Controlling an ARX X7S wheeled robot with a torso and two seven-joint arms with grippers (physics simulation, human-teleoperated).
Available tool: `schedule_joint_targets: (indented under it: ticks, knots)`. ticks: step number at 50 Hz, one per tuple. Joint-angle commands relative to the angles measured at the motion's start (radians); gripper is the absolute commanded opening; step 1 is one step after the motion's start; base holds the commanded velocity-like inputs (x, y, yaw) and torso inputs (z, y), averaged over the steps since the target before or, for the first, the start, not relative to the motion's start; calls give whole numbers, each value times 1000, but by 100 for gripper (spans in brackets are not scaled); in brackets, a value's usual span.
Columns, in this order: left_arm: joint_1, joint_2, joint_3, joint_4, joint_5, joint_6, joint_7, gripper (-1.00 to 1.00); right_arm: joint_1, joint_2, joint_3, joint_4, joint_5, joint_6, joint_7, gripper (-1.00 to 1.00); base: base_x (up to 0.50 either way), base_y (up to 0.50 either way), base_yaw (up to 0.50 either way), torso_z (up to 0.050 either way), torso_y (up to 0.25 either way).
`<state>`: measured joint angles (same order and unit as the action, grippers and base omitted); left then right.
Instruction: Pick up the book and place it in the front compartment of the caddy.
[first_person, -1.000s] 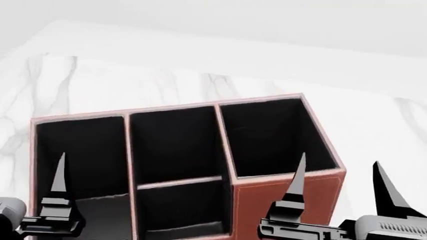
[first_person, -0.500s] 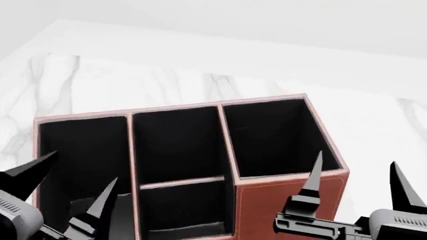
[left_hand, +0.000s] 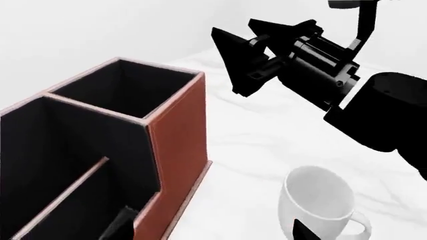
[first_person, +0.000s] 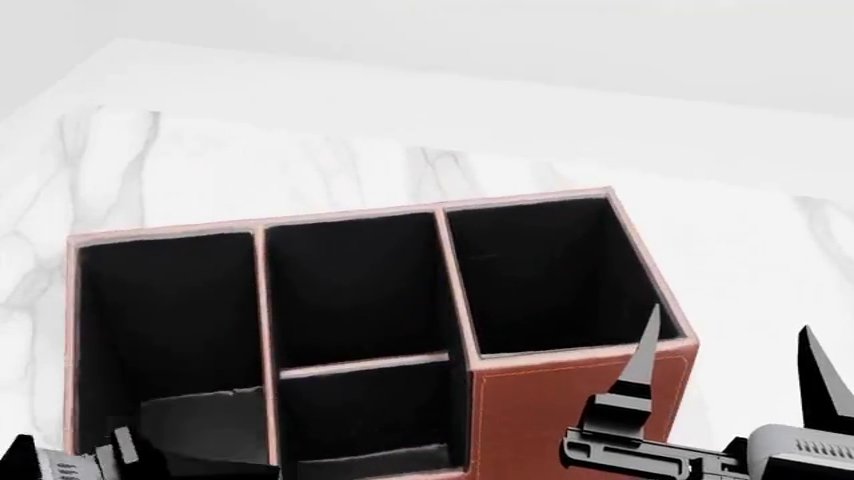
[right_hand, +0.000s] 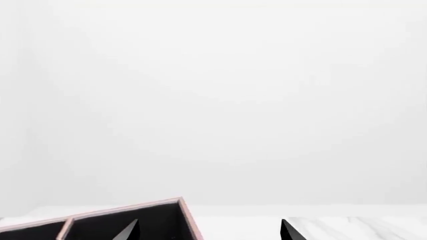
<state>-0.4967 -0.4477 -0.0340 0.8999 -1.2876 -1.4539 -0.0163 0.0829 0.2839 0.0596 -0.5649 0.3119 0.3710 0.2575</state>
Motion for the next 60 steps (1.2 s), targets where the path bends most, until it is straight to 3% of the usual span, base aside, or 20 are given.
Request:
schedule_joint_targets:
  ticks: [1,27,40,60]
  knots:
    - [-46,-34,59,15,-91,-67,28,100,-2,-13,15,14,-32,-15,-22,100,0,0,0,0,0]
    - [-43,-126,263,34,60,8,152,100,-5,-4,7,18,-25,-21,-14,100,0,0,0,0,0]
    - [-41,-198,442,-42,308,146,280,100,-4,2,5,18,-21,-22,-10,100,0,0,0,0,0]
    - [-21,-241,626,-97,451,249,377,100,-11,7,-1,21,-20,-33,-2,100,0,0,0,0,0]
